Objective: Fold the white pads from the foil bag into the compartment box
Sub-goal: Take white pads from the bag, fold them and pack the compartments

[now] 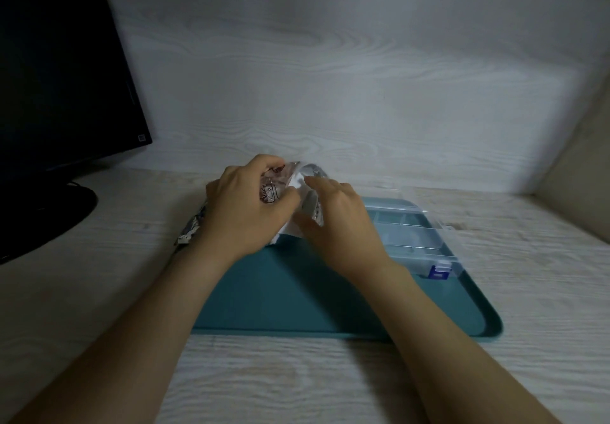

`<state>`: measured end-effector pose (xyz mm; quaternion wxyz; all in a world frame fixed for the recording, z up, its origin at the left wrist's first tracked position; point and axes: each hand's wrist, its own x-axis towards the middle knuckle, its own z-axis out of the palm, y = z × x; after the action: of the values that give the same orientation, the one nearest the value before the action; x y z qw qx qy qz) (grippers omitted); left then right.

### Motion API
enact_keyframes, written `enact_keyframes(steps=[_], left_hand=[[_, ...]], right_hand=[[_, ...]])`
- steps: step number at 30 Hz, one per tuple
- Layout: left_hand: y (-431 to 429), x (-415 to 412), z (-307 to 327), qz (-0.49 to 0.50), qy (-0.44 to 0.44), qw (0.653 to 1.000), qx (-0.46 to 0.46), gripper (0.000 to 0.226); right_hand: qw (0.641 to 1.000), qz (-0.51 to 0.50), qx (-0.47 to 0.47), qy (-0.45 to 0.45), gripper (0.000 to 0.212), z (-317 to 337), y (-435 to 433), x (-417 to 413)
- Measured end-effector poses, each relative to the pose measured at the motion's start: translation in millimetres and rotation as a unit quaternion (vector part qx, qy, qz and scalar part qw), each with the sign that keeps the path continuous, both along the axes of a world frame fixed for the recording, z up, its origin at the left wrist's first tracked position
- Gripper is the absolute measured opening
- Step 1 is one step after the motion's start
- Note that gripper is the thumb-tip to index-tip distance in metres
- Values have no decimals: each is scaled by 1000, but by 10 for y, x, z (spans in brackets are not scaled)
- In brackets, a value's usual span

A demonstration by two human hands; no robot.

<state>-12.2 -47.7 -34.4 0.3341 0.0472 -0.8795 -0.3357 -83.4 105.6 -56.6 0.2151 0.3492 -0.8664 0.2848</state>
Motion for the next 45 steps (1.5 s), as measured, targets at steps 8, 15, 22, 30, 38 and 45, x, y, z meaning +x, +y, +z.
enact_keyframes(steps=[8, 15, 22, 30, 38, 45], left_hand=[[-28, -52, -53, 9, 33, 998, 46, 44], [-63, -50, -55, 27, 54, 996, 72, 34], [-41, -6, -38, 18, 57, 995, 86, 29], [-63, 26, 10, 39, 48, 994, 96, 34], [-122, -14, -21, 107, 37, 992, 60, 40], [-88, -68, -100, 121, 83, 988, -36, 38]], right_hand=[[998, -19, 32, -56, 50, -9, -71, -4], [998, -49, -18, -34, 34, 37, -72, 7], [991, -15, -130, -14, 8, 49, -24, -29], [975, -18, -219, -26, 10, 101, -5, -11], [950, -9, -296, -99, 24, 105, 25, -51], [917, 22, -359, -174, 36, 125, 102, -62]])
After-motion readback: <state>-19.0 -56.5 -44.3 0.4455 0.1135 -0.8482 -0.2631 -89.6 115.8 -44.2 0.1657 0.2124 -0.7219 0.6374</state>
